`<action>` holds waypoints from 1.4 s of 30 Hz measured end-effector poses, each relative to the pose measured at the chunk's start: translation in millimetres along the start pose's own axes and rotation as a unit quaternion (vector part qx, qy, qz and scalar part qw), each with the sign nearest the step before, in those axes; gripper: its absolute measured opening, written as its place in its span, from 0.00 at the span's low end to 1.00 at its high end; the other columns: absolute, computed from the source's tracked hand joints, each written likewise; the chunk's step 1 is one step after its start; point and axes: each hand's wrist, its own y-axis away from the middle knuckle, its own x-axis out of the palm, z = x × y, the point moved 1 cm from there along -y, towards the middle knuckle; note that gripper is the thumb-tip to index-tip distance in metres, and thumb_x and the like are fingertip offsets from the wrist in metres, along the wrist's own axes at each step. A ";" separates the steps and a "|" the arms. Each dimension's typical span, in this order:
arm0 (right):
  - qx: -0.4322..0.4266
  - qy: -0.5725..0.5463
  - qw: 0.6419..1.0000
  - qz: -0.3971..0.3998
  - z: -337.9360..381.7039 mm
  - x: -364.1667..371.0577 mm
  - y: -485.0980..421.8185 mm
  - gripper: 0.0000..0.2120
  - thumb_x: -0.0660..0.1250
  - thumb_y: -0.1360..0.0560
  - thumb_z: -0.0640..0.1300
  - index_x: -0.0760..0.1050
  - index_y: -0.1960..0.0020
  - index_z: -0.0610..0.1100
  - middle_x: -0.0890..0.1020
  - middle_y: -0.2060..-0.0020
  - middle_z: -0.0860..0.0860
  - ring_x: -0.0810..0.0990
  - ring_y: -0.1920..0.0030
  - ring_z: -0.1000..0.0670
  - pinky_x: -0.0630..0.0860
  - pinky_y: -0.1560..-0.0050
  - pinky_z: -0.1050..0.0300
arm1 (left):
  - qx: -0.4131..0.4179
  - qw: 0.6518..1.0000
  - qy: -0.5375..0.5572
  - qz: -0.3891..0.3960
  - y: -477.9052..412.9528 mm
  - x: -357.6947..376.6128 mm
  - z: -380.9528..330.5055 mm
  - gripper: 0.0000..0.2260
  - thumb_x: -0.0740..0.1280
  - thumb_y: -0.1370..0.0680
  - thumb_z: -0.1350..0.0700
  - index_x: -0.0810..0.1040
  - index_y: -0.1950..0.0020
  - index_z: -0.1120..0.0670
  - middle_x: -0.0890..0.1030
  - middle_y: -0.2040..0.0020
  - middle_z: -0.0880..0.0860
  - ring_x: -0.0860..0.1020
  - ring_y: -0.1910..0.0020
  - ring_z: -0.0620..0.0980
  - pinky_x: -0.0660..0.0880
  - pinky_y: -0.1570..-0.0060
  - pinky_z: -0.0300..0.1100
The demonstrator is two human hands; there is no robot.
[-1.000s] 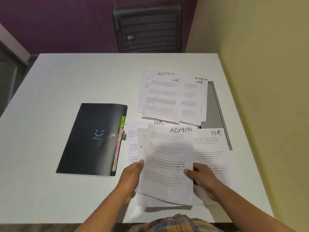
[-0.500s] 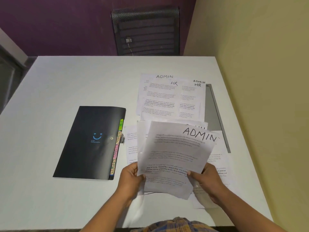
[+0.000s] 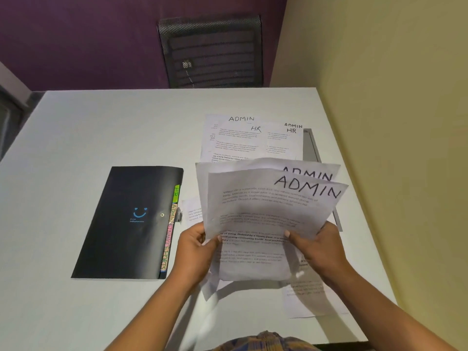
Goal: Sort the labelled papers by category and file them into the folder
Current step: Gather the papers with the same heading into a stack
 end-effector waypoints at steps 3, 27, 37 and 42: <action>-0.038 0.001 0.999 -0.022 9.3 1.9 0.9 0.19 0.78 0.31 0.34 0.79 0.50 0.54 0.86 0.60 0.67 0.83 0.56 0.67 0.77 0.60 0.74 | 0.028 0.999 -0.012 -0.024 -1.6 4.5 -5.4 0.20 0.67 0.24 0.73 0.86 0.55 0.47 0.88 0.56 0.45 0.85 0.52 0.44 0.79 0.52 0.34; 0.048 0.091 0.994 0.043 -24.2 18.2 -54.7 0.08 0.73 0.24 0.41 0.82 0.49 0.52 0.86 0.59 0.62 0.84 0.58 0.65 0.78 0.64 0.71 | -0.017 0.996 -0.081 0.018 -66.4 6.3 23.5 0.11 0.70 0.23 0.65 0.84 0.56 0.48 0.87 0.60 0.41 0.84 0.59 0.37 0.78 0.60 0.32; 0.201 0.007 0.979 0.021 -17.9 24.7 -136.1 0.16 0.66 0.21 0.57 0.82 0.57 0.46 0.85 0.64 0.48 0.82 0.65 0.50 0.79 0.61 0.56 | -0.048 0.997 0.028 -0.058 -99.5 -7.6 7.0 0.07 0.68 0.20 0.59 0.85 0.49 0.51 0.88 0.53 0.53 0.86 0.54 0.54 0.83 0.56 0.48; 0.191 0.188 0.951 -0.155 -40.7 5.3 -204.4 0.10 0.68 0.23 0.50 0.80 0.56 0.44 0.82 0.60 0.49 0.82 0.55 0.45 0.80 0.51 0.49 | -0.064 0.991 0.075 -0.085 -111.0 -16.9 1.8 0.08 0.68 0.20 0.59 0.86 0.50 0.49 0.88 0.53 0.54 0.87 0.57 0.51 0.82 0.63 0.40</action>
